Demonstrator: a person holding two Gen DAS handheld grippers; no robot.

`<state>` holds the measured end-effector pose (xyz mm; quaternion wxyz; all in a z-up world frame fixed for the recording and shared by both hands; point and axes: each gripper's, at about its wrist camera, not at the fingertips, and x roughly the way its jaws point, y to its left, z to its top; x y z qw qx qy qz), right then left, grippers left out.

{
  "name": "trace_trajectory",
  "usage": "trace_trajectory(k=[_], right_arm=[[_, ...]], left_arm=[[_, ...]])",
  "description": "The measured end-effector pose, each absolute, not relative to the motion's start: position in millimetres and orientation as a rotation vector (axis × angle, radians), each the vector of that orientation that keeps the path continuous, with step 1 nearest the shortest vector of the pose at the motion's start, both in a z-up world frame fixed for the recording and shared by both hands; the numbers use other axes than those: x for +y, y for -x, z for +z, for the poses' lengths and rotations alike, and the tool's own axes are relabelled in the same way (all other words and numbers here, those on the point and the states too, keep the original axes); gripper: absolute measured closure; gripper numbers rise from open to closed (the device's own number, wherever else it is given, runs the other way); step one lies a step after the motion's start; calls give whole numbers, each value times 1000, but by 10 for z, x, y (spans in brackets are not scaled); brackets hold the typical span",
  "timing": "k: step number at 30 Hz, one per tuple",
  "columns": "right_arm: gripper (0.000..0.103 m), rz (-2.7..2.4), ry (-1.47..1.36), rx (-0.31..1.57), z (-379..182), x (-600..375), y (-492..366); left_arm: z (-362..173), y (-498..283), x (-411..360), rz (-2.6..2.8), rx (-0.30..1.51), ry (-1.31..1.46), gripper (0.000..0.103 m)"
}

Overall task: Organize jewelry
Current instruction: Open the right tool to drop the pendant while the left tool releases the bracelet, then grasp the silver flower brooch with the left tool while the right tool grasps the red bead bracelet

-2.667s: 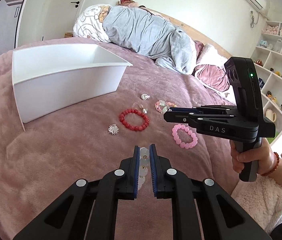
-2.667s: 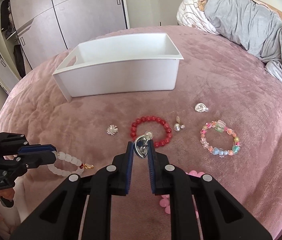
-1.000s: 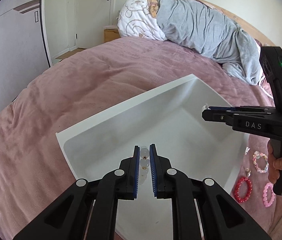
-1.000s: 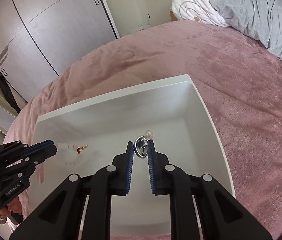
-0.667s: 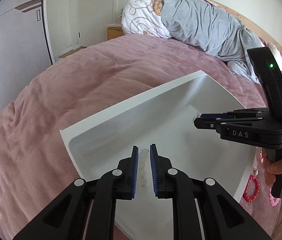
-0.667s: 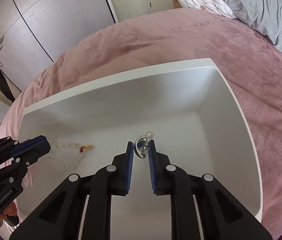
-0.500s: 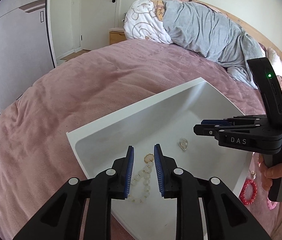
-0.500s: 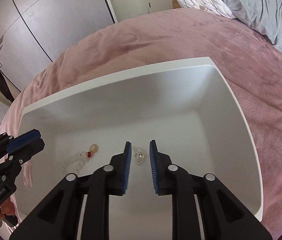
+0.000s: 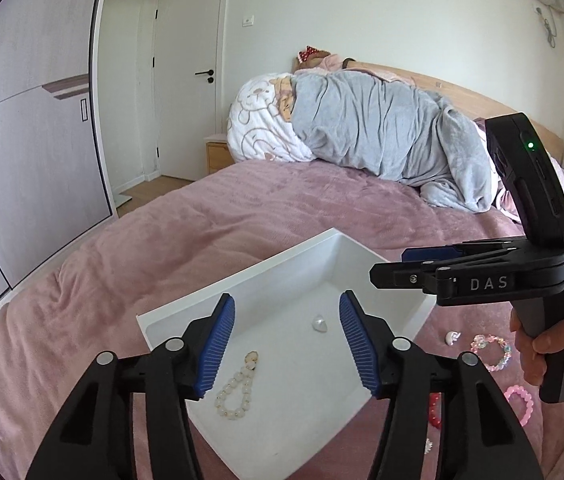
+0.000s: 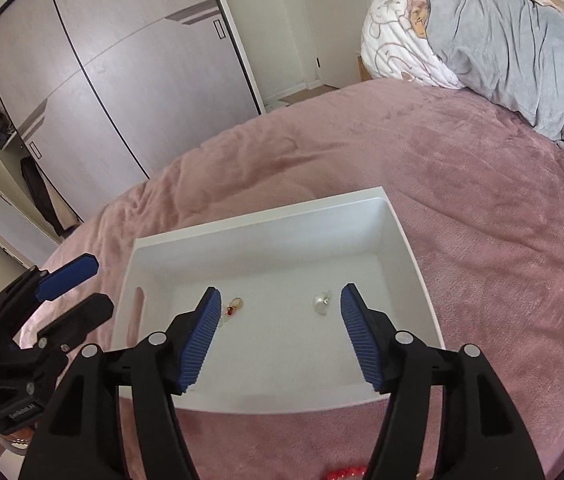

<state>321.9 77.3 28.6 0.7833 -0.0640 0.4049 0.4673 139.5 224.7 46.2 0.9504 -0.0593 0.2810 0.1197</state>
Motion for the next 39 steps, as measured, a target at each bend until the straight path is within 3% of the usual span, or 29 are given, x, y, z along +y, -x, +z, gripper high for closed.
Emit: trace_trajectory(k=[3, 6, 15, 19, 35, 39], right_arm=[[24, 1001, 113, 796, 416, 305, -3030], [23, 965, 127, 749, 421, -111, -2870], [22, 879, 145, 639, 381, -1043, -2557], [14, 840, 93, 587, 330, -1360, -2474], [15, 866, 117, 695, -168, -1372, -2518], [36, 880, 208, 732, -375, -1207, -2525]], left_arm=[[528, -1232, 1954, 204, 516, 133, 23], [524, -1057, 1602, 190, 456, 96, 12], [491, -852, 1007, 199, 444, 59, 4], [347, -699, 917, 188, 435, 149, 4], [-579, -939, 654, 206, 627, 79, 4], [-774, -1035, 609, 197, 665, 72, 4]])
